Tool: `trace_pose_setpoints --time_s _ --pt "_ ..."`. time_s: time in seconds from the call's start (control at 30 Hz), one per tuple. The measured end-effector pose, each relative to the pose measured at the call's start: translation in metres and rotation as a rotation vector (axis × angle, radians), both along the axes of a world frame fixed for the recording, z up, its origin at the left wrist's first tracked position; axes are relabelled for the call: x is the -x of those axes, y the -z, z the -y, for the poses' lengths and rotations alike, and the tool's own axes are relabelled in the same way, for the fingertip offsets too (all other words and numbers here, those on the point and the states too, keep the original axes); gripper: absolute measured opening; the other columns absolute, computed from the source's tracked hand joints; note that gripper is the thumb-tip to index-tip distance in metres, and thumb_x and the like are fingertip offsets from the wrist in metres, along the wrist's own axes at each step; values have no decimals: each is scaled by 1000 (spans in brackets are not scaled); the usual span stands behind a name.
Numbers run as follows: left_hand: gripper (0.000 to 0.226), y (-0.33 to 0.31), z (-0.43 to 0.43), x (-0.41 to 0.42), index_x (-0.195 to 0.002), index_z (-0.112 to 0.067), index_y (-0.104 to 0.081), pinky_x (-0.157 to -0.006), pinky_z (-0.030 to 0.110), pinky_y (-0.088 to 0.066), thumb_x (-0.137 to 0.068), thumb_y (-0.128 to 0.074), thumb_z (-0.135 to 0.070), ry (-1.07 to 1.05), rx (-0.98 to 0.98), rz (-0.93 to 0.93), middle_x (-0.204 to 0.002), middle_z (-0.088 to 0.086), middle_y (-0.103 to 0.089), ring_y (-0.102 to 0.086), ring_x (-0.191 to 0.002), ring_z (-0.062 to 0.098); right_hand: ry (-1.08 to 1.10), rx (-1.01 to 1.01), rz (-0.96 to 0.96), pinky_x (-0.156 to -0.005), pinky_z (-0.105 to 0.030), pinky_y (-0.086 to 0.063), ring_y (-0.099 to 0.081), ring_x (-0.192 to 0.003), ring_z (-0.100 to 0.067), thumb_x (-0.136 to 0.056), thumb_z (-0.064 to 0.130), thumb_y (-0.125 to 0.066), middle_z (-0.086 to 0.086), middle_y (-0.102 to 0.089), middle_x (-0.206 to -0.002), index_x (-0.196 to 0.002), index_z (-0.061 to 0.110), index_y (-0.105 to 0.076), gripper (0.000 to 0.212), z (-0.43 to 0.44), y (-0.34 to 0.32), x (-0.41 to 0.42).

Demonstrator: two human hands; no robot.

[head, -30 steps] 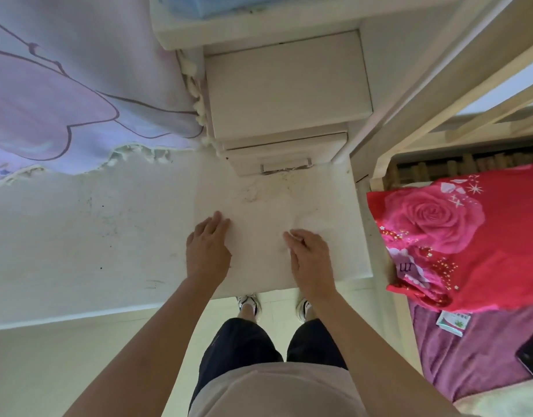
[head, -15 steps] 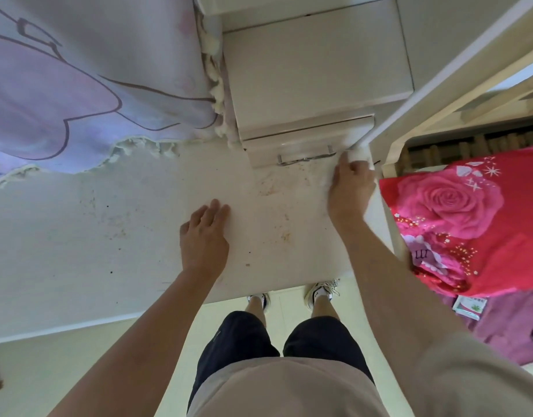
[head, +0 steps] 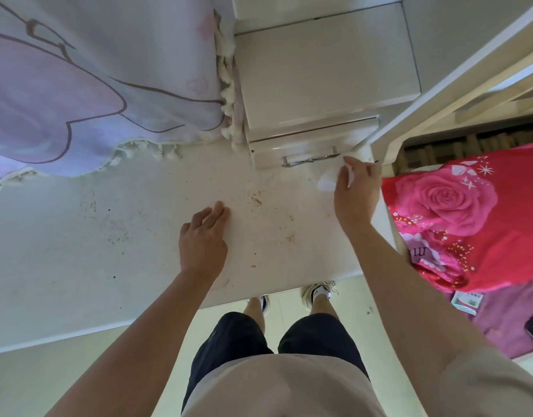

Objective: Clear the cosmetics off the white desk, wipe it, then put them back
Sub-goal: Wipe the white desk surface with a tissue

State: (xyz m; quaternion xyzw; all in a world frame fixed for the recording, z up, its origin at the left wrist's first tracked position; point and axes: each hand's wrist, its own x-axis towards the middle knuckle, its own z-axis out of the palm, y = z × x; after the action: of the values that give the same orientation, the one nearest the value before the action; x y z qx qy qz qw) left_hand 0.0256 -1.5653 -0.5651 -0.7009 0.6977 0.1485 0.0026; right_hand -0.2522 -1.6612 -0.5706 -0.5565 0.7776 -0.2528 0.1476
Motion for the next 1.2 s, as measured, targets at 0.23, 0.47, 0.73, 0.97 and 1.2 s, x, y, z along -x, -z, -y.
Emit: trace_pose_setpoints --time_s 0.23,0.47,0.73,0.97,1.2 --pt "54 4 -2 -10 -119 -6 -66 -90 47 -50 -69 -60 14 -11 58 -77 -135 10 -59 -58 -118 35 -310 -114 9 -74 -34 -45 -48 -86 -27 -89 11 -58 -12 -59 -99 -110 11 -70 25 -13 15 -107" --pt "50 1 -24 -31 -127 -15 -58 -99 55 -37 -78 -57 -2 -153 23 27 -140 17 -50 -43 -128 39 -404 -28 99 -80 -31 -48 -57 -90 -28 -93 9 -58 -11 -54 -103 -117 15 -70 27 -31 -8 -99" --pt "63 7 -29 -36 -141 -19 -48 -105 52 -32 -81 -59 -3 -91 -56 64 -151 12 -41 -36 -137 35 -66 -246 -171 -88 -43 -44 -44 -107 -38 -90 -1 -45 -19 -44 -126 -141 12 -46 53 -42 9 -40" --pt "62 5 -34 -44 -145 -9 -43 -111 49 -33 -84 -51 2 -55 -45 21 -156 8 -35 -33 -142 32 -540 -222 11 -86 -43 -46 -46 -100 -36 -82 -8 -50 -15 -49 -118 -138 10 -52 59 -61 5 -149" --pt "50 0 -43 -37 -138 -12 -49 -114 52 -25 -88 -53 -10 -129 -41 50 -152 19 -35 -30 -141 37 -107 8 15 -90 -40 -45 -52 -102 -35 -94 8 -49 -18 -50 -117 -134 12 -57 41 -62 -8 -36"
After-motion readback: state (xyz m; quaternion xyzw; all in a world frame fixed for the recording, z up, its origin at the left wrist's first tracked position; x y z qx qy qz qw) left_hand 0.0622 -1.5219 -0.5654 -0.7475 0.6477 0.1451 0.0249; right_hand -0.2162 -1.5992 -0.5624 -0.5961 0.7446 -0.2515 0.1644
